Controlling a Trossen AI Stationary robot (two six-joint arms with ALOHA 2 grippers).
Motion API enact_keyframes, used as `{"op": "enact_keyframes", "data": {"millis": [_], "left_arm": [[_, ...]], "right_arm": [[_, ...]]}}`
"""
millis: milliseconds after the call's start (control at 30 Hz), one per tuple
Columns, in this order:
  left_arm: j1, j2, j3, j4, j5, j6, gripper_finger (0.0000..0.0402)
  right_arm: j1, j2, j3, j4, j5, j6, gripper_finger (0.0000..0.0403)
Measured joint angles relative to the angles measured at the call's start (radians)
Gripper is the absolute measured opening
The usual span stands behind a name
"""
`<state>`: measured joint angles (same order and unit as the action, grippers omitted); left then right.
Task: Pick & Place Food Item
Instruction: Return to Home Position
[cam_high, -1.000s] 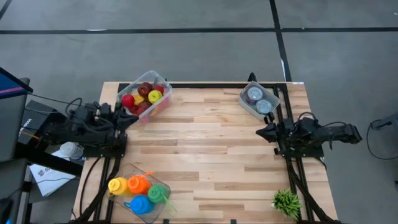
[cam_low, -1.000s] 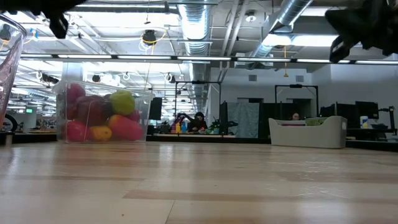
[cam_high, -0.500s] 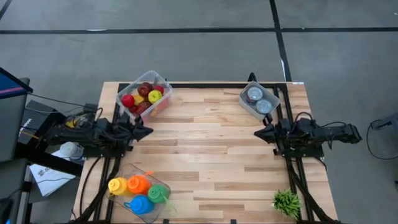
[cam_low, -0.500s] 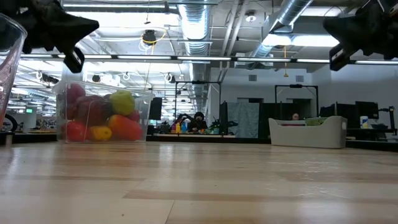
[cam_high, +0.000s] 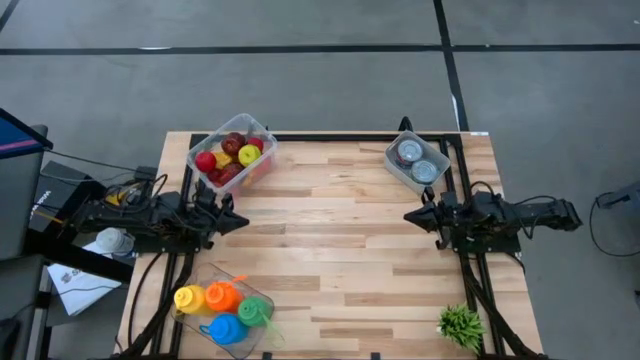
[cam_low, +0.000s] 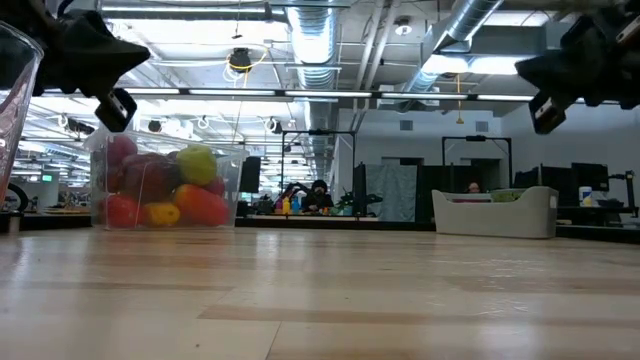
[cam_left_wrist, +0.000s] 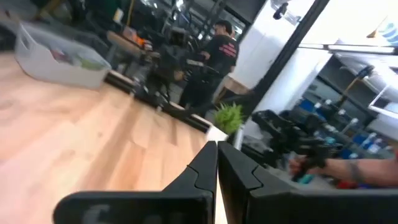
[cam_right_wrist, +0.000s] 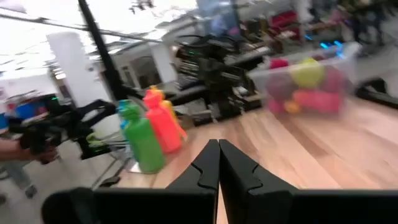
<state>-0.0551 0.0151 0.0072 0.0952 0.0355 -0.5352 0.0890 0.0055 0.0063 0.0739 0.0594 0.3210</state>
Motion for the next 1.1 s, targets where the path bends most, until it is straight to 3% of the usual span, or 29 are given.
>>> {"op": "enact_keyframes", "data": {"millis": [267,1100], "left_arm": [[0.0,0.001,0.0,-0.032,-0.01,-0.097,0.0001],[0.0,0.04,0.0,-0.044,-0.012,-0.098,0.0001]], "right_arm": [[0.0,0.0,0.0,-0.046,0.02,0.021,0.0008],[0.0,0.0,-0.001,-0.044,0.02,0.021,0.0011]]}}
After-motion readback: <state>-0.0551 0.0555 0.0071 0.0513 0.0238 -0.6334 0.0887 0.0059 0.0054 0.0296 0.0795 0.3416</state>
